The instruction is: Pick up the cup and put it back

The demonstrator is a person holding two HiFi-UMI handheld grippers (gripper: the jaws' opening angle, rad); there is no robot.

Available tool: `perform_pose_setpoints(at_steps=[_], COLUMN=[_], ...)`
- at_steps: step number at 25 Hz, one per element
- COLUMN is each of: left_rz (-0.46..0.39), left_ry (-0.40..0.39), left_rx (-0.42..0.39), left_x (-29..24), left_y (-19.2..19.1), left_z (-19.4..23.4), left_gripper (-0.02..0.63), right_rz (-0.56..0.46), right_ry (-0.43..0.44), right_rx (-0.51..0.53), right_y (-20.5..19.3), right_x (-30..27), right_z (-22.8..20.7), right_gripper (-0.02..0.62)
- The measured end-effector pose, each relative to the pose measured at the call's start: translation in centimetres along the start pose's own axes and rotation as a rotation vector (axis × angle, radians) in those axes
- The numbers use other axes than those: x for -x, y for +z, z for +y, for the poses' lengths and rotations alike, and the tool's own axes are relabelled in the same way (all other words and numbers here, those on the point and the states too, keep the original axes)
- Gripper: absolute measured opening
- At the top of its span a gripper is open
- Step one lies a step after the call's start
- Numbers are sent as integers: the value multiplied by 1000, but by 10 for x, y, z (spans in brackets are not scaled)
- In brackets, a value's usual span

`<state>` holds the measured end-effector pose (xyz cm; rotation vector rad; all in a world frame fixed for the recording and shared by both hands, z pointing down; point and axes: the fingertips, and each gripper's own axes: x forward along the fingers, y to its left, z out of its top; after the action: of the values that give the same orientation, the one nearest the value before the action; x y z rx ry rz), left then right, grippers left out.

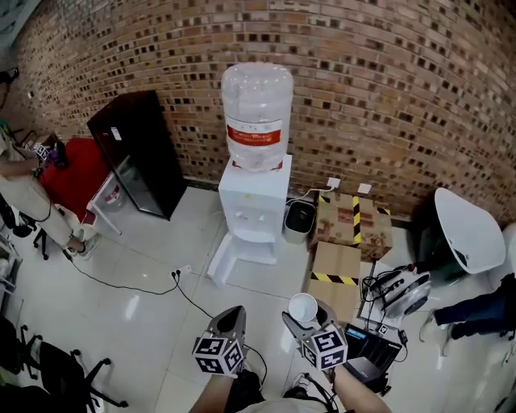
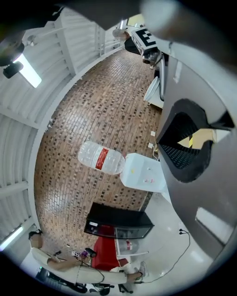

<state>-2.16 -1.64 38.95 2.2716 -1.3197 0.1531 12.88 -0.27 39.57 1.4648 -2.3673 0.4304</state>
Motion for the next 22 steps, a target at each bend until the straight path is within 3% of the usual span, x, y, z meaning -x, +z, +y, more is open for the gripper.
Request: perform_pose_setpoints(at_steps=[7, 12, 22], left_rz=[-48, -52, -82], left_ry=[9, 11, 40], left_rx=[-25, -33, -92], left_x=[2, 6, 22], left_y=[-7, -23, 1], left_z=[-71, -105, -94], left_gripper=[3, 3, 3], right_rz=[-53, -42, -56], right_ry=[16, 35, 48], right_rx=[-33, 0, 4], right_y=[5, -6, 8], right_x=[64, 83, 77], right_z=[-26, -30, -13], right_gripper=[347, 347, 347])
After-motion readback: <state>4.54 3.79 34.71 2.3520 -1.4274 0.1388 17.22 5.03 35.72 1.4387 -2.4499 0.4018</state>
